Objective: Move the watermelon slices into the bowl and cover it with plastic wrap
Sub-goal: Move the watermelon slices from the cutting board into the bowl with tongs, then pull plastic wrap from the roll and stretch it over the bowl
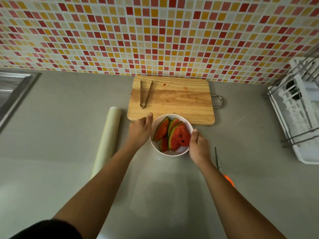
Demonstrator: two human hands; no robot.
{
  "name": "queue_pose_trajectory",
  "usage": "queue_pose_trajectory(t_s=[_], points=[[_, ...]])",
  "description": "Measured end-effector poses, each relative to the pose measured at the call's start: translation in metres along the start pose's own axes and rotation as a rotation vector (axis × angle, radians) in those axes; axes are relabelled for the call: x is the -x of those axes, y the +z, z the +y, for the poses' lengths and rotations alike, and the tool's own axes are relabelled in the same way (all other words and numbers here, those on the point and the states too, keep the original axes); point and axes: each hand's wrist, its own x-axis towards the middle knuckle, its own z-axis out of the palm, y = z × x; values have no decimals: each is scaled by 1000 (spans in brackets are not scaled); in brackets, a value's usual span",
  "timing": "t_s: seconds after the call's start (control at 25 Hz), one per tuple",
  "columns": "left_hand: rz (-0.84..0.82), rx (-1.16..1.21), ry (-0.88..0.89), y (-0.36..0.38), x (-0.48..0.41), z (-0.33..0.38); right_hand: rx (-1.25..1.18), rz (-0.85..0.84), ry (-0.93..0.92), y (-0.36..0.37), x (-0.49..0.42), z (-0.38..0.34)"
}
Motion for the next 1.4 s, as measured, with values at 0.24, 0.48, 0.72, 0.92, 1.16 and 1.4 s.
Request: queue_pose_trajectory(t_s=[0.24, 0.48, 0.72, 0.92, 1.16, 1.4], points=[[-68, 154, -134, -7, 67, -5, 29, 12, -10, -5, 39, 8], [-83, 96, -61, -11, 106, -24, 63, 14, -35, -7, 77, 20], [157, -103, 33, -35, 89, -35, 90, 26, -69, -8, 75, 19], [198, -164, -193, -107, 42, -90, 86, 47, -77, -6, 75, 20], [-43, -101, -281, -103, 34, -100, 82, 28, -48, -9, 75, 22], [-109, 40, -272, -112, 37, -91, 89, -21, -101, -21, 74, 17]])
